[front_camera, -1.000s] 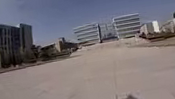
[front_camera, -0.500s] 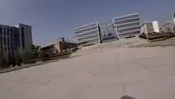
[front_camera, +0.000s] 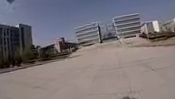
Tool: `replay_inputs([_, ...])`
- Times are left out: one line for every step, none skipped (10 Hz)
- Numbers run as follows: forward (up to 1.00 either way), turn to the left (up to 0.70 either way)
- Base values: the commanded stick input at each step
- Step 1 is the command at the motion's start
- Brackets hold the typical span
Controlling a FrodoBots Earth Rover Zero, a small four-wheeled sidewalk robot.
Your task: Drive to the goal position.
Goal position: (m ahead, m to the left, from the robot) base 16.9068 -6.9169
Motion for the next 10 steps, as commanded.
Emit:
replay_inputs([0.7,0.0])
replay_inputs([0.7,0.0])
replay_inputs([0.7,0.02])
replay_inputs([0.7,0.03])
replay_inputs([0.7,0.14])
replay_inputs([0.7,0.24])
replay_inputs([0.7,0.3])
replay_inputs([0.7,0.35])
replay_inputs([0.7,0.34])
replay_inputs([0.7,0.01])
